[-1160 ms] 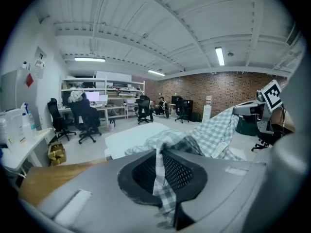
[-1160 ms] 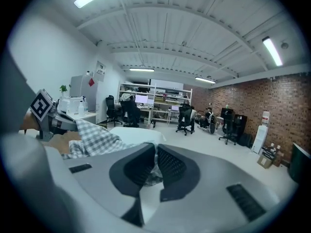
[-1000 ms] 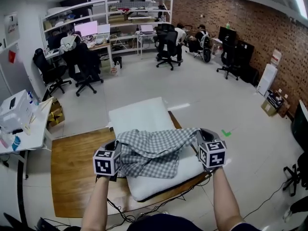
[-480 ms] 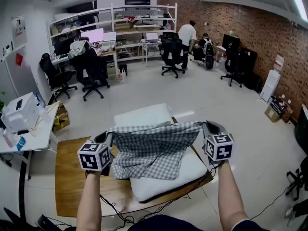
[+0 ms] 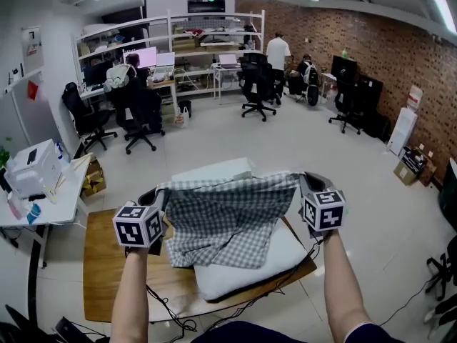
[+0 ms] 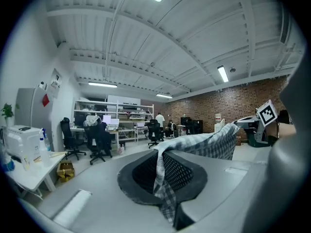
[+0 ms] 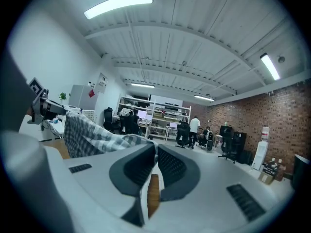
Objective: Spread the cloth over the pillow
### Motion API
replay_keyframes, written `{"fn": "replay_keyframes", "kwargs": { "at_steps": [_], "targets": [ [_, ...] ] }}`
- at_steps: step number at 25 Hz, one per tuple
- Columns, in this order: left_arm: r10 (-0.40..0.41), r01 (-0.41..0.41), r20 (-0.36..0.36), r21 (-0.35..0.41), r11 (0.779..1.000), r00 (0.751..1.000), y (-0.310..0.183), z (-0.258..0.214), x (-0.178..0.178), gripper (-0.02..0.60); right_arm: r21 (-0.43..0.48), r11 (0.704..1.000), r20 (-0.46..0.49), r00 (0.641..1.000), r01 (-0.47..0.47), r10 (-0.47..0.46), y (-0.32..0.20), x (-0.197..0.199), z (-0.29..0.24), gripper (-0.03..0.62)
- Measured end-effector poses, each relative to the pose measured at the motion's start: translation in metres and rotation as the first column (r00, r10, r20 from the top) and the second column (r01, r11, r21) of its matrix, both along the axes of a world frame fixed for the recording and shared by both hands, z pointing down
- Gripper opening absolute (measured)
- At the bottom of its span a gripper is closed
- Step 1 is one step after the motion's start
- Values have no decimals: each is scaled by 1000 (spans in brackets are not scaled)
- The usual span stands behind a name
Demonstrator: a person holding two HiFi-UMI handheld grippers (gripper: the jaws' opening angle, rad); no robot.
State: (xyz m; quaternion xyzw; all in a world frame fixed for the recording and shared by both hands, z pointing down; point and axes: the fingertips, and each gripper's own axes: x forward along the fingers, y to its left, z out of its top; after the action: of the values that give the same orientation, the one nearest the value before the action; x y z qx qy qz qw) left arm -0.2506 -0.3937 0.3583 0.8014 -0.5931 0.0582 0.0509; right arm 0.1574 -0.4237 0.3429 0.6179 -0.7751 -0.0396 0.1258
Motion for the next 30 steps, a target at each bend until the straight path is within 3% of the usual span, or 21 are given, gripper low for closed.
{"fn": "replay_keyframes", "kwargs": {
  "at_steps": [15, 30],
  "targets": [
    [-56, 54, 15, 113, 992, 998, -23, -74, -11, 11, 88, 996, -7, 1000, 13, -13, -32, -10, -65, 34],
    [-96, 96, -3, 136, 986, 995, -50, -117, -16, 11, 140, 990, -39, 999, 28, -23, -75, -17, -129, 34]
  ]
}}
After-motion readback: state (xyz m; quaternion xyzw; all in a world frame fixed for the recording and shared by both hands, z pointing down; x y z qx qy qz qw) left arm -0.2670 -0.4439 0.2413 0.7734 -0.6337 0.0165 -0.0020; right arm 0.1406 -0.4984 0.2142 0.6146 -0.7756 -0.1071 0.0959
